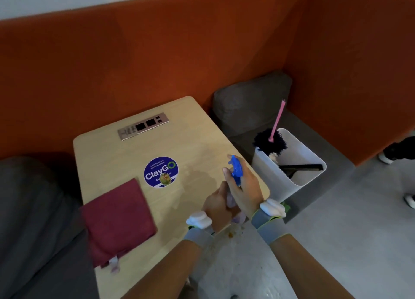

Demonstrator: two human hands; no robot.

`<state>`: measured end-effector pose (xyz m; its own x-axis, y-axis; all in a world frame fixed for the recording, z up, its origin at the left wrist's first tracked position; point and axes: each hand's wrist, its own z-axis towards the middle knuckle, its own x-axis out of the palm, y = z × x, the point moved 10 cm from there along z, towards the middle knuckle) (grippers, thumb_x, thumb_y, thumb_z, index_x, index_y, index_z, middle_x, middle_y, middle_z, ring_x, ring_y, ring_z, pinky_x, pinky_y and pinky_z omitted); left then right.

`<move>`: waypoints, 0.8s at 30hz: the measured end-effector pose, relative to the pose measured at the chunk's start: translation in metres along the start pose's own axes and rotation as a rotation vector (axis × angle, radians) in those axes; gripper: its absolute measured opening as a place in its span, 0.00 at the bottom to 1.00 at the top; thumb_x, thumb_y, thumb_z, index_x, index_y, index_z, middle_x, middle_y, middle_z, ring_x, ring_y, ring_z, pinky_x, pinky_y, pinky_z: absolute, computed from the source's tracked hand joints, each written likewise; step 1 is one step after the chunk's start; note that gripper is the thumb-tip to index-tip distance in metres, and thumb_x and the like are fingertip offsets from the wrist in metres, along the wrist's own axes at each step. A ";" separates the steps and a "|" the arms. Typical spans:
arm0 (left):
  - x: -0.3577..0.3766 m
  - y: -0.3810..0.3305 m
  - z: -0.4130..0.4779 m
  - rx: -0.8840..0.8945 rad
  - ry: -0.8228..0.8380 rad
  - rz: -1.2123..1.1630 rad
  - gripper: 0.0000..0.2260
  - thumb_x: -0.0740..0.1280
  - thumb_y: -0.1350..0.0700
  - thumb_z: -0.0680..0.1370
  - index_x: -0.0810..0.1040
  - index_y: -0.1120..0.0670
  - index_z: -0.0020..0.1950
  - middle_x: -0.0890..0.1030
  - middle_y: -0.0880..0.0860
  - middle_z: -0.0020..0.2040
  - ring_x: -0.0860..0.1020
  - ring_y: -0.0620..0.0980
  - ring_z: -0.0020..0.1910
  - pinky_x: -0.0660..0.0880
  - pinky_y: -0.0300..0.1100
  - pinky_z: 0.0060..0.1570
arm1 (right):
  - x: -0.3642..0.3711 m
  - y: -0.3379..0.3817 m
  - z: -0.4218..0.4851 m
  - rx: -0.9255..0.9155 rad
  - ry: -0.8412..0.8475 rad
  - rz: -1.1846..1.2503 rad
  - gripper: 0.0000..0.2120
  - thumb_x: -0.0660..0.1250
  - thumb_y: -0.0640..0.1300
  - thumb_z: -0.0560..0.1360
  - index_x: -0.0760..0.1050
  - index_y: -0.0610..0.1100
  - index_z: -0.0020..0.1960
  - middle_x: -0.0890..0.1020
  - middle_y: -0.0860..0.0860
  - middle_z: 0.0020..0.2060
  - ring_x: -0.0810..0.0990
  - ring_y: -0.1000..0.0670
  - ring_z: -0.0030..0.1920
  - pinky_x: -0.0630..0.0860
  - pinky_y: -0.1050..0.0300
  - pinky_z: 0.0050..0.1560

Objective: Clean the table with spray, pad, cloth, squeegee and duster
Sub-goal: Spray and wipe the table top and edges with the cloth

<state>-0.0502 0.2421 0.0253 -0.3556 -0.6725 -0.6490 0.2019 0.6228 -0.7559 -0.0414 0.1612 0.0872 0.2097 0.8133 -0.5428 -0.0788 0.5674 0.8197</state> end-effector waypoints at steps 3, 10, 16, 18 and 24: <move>-0.004 0.004 -0.005 0.002 -0.008 -0.057 0.27 0.68 0.50 0.70 0.66 0.57 0.66 0.80 0.57 0.52 0.79 0.59 0.48 0.71 0.45 0.40 | 0.008 0.011 0.001 -0.055 0.009 0.007 0.24 0.56 0.61 0.78 0.69 0.46 0.65 0.81 0.48 0.44 0.80 0.49 0.40 0.74 0.58 0.42; -0.031 0.036 -0.012 0.085 0.027 -0.051 0.29 0.60 0.38 0.71 0.71 0.58 0.62 0.82 0.55 0.53 0.80 0.53 0.51 0.75 0.46 0.47 | 0.052 0.023 0.020 -0.054 0.091 -0.012 0.18 0.58 0.56 0.80 0.70 0.44 0.62 0.69 0.56 0.25 0.69 0.56 0.25 0.68 0.56 0.31; -0.119 0.122 -0.038 -0.124 -0.317 0.165 0.25 0.49 0.40 0.76 0.76 0.52 0.60 0.81 0.52 0.53 0.78 0.55 0.53 0.71 0.45 0.50 | 0.107 0.048 0.034 -0.078 0.220 -0.088 0.14 0.61 0.52 0.80 0.72 0.44 0.60 0.77 0.43 0.30 0.77 0.35 0.35 0.73 0.45 0.35; -0.151 0.161 -0.057 -0.348 -0.489 0.367 0.26 0.50 0.40 0.75 0.73 0.51 0.65 0.78 0.53 0.61 0.73 0.58 0.61 0.67 0.50 0.58 | 0.129 0.055 0.038 -0.072 0.257 -0.111 0.13 0.61 0.52 0.80 0.72 0.43 0.58 0.77 0.42 0.30 0.77 0.35 0.34 0.72 0.46 0.34; -0.140 0.264 -0.098 -0.910 -0.282 0.380 0.32 0.48 0.34 0.78 0.44 0.45 0.78 0.43 0.55 0.79 0.41 0.64 0.76 0.42 0.65 0.71 | 0.203 0.057 0.034 0.039 0.452 -0.188 0.17 0.59 0.53 0.81 0.74 0.42 0.60 0.82 0.39 0.41 0.80 0.36 0.45 0.76 0.47 0.44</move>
<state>-0.0364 0.5396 -0.0754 -0.1617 -0.3639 -0.9173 -0.5539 0.8027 -0.2208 0.0298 0.3547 0.0300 -0.2282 0.6769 -0.6998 -0.0415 0.7113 0.7016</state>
